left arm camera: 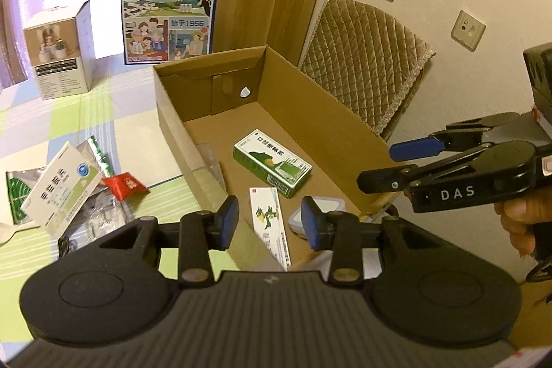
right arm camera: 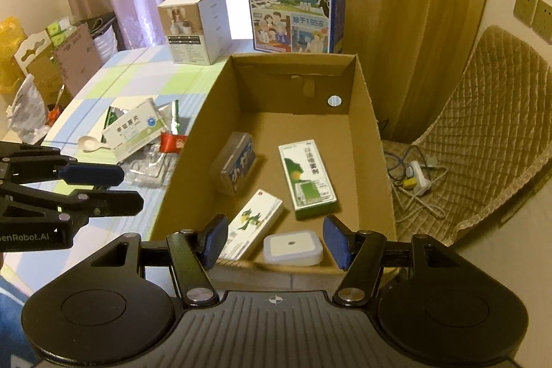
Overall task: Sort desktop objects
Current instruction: 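Lower both boxes into the cardboard box and open both tools, then withdraw both tools back over the table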
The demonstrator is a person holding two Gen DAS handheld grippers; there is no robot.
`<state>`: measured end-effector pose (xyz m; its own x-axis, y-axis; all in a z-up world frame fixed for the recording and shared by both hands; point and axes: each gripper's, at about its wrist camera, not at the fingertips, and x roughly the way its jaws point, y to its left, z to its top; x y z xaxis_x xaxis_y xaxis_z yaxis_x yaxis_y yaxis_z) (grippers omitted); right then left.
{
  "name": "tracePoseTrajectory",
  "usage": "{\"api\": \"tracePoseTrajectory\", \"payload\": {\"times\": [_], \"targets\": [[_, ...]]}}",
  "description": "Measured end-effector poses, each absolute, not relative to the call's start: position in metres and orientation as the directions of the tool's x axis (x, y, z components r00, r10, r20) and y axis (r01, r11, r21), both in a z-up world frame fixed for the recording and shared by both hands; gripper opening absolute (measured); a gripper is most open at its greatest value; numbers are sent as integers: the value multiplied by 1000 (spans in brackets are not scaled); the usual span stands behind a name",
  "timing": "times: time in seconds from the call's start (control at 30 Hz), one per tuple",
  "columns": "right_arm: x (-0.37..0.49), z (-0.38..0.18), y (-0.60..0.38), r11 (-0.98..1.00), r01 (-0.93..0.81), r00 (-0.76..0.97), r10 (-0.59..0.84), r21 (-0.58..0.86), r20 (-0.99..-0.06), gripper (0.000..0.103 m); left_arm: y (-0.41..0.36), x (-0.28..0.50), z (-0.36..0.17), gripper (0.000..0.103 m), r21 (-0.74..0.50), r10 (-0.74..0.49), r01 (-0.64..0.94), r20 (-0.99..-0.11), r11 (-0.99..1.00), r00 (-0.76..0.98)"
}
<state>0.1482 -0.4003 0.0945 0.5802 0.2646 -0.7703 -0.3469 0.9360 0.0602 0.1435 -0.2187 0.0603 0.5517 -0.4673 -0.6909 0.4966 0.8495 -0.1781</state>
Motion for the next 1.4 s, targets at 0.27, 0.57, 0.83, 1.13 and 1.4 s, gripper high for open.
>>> {"api": "tracePoseTrajectory", "payload": {"times": [0.27,0.57,0.83,1.13,1.4], "targets": [[121,101,-379,925,-381,600,254,8,-758,70,-191,119,59,37,-189,-451,462,-693,867,563],[99,105,-354,908,-419,611,270,-15,-744,85,-156,98,62,50,-196,-426,413,-685,889,591],[89,105,-332,893,-449,606,285,-24,-743,94,-124,83,60,67,-200,-401,370,-681,907,613],[80,105,-308,874,-485,597,315,-20,-738,98,-83,69,56,94,-204,-370,320,-673,925,640],[72,104,-279,834,-551,565,386,15,-730,101,-42,57,42,101,-192,-318,261,-706,946,632]]}}
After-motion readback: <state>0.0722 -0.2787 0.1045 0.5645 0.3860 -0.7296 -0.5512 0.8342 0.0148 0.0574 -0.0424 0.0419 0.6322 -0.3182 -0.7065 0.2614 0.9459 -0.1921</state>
